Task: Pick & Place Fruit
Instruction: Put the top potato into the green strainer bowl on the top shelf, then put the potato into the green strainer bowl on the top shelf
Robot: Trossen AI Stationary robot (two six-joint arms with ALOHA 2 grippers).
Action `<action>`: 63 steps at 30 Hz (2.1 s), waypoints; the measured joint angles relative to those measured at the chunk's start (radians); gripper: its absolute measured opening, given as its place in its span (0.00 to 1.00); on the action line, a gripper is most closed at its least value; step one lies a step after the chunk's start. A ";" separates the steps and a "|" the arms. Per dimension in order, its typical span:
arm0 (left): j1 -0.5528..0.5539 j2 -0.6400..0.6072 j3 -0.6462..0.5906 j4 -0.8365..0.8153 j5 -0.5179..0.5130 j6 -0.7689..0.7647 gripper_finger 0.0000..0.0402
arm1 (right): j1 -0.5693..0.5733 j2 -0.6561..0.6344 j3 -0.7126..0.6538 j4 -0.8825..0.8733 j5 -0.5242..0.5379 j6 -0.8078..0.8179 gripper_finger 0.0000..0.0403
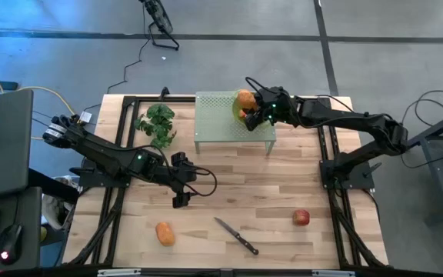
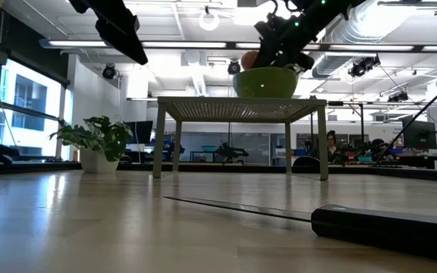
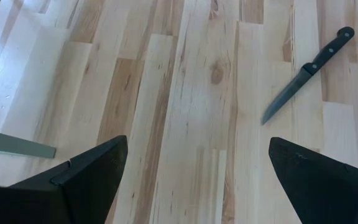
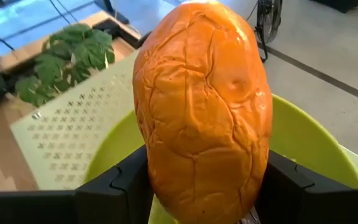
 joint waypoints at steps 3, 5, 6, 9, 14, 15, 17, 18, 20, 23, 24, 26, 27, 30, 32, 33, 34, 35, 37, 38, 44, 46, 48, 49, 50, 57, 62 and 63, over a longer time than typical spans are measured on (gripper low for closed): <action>0.000 0.000 0.000 0.000 0.000 0.000 0.96 | 0.001 0.007 0.000 -0.003 -0.006 -0.006 0.51; 0.000 0.000 0.000 0.000 0.000 0.000 0.96 | 0.004 0.008 0.000 -0.002 -0.010 -0.018 0.51; 0.000 0.000 0.000 0.000 0.000 0.000 0.96 | 0.005 0.009 0.000 -0.002 -0.011 -0.022 0.51; 0.000 0.000 0.000 0.000 0.000 0.000 0.96 | 0.006 0.010 0.000 -0.002 -0.011 -0.030 0.55; 0.000 0.000 0.000 0.000 0.000 0.000 0.96 | 0.006 0.010 0.000 -0.002 -0.001 -0.034 0.64; 0.000 0.000 0.000 0.000 0.000 0.000 0.96 | 0.006 0.010 0.000 -0.002 0.000 -0.041 0.65; 0.000 0.000 0.000 -0.001 0.000 0.000 0.96 | 0.006 0.010 0.000 -0.002 0.001 -0.052 0.69; 0.000 0.000 0.000 -0.003 0.000 0.000 0.96 | 0.006 0.010 0.000 -0.002 0.001 -0.054 0.70; 0.000 0.000 0.000 -0.010 0.000 0.000 0.96 | 0.006 0.009 0.000 -0.002 0.001 -0.054 0.73; 0.000 0.000 0.000 -0.024 0.000 0.000 0.96 | 0.006 0.010 0.000 0.002 0.001 -0.054 0.77; 0.000 0.000 0.000 -0.027 0.000 0.000 0.96 | 0.006 0.010 0.000 0.004 0.001 -0.054 0.78; 0.000 0.000 0.000 -0.030 0.000 0.000 0.96 | 0.006 0.000 0.000 0.005 0.001 -0.054 0.78; 0.000 0.000 0.000 -0.032 0.000 -0.001 0.96 | 0.006 -0.009 0.000 0.005 0.001 -0.055 0.78; 0.000 0.000 0.000 -0.060 0.002 -0.007 0.96 | 0.006 -0.050 0.000 0.005 0.001 -0.055 0.78; 0.000 0.000 0.000 -0.075 0.021 -0.019 0.96 | 0.006 -0.082 0.000 -0.003 0.000 -0.055 0.77; 0.000 0.000 0.000 -0.084 0.034 -0.028 0.96 | 0.006 -0.099 0.000 -0.009 -0.004 -0.055 0.77; 0.000 0.000 0.000 -0.089 0.037 -0.033 0.96 | 0.008 -0.115 0.000 -0.017 -0.004 -0.055 0.76; 0.000 0.000 0.000 -0.091 0.038 -0.037 0.96 | 0.014 -0.130 0.000 -0.028 -0.004 -0.055 0.76; 0.000 0.000 0.000 -0.101 0.040 -0.054 0.96 | 0.030 -0.158 0.000 -0.056 -0.004 -0.055 0.76; 0.000 0.000 0.000 -0.104 0.040 -0.060 0.96 | 0.039 -0.173 0.000 -0.077 -0.004 -0.059 0.75; 0.000 0.000 0.000 -0.102 0.070 -0.069 0.96 | 0.124 -0.223 0.000 -0.155 -0.007 -0.047 0.75; 0.000 0.000 0.000 -0.106 0.100 -0.089 0.96 | 0.159 -0.228 0.000 -0.174 -0.006 -0.046 0.75; -0.001 0.000 0.000 -0.107 0.127 -0.109 0.96 | 0.193 -0.229 0.000 -0.194 -0.006 -0.044 0.75; -0.006 0.000 0.000 -0.108 0.143 -0.119 0.96 | 0.208 -0.229 0.000 -0.208 -0.007 -0.044 0.75; -0.015 0.000 0.000 -0.108 0.148 -0.130 0.96 | 0.221 -0.228 0.000 -0.223 -0.007 -0.044 0.75; -0.137 0.001 0.000 -0.125 0.157 -0.112 0.96 | 0.290 -0.227 0.000 -0.289 -0.006 -0.002 0.75; -0.244 0.002 0.000 -0.125 0.157 -0.047 0.96 | 0.315 -0.227 0.000 -0.290 -0.007 0.009 0.75; -0.263 0.007 0.000 -0.125 0.156 -0.036 0.96 | 0.318 -0.227 0.000 -0.290 -0.006 0.010 0.75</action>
